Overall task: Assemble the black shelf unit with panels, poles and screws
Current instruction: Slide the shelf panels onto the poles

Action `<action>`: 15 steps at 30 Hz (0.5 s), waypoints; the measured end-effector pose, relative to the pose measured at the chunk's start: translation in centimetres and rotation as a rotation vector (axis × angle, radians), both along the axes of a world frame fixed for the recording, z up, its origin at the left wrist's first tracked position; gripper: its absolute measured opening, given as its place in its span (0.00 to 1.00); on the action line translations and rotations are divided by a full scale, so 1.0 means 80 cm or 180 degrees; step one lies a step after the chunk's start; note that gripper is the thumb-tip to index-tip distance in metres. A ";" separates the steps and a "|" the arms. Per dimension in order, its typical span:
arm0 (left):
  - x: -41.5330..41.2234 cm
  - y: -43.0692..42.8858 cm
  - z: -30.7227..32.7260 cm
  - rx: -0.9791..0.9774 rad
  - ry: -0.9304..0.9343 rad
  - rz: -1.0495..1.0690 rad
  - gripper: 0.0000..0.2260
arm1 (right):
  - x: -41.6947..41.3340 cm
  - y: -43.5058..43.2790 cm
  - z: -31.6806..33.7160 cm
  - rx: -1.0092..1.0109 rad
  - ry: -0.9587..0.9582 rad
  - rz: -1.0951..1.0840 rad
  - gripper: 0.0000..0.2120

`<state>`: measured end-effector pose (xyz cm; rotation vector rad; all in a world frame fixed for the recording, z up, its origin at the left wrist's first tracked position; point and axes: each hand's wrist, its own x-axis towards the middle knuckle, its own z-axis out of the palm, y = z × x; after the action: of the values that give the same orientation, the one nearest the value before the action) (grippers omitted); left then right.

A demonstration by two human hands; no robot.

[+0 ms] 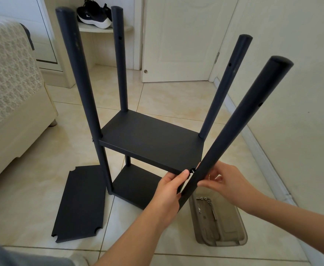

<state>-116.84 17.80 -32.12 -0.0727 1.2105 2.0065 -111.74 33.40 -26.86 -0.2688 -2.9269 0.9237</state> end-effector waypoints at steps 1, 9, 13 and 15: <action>0.000 0.000 0.000 0.0010 0.0003 -0.0002 0.05 | 0.000 0.000 0.000 -0.0013 -0.0003 0.0004 0.14; 0.000 0.000 0.000 -0.0011 0.0040 0.0007 0.07 | 0.000 -0.005 0.004 -0.0087 0.0006 0.0071 0.14; -0.002 0.000 0.001 -0.0031 0.0045 -0.0002 0.09 | 0.000 -0.008 0.002 -0.0124 0.0019 0.0108 0.15; -0.003 0.000 0.000 -0.0052 0.0039 0.0007 0.08 | 0.000 -0.007 0.002 -0.0144 0.0034 0.0105 0.16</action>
<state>-117.08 17.79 -32.09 -0.0699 1.2353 2.0018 -111.71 32.83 -26.73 -0.2176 -2.9120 0.9939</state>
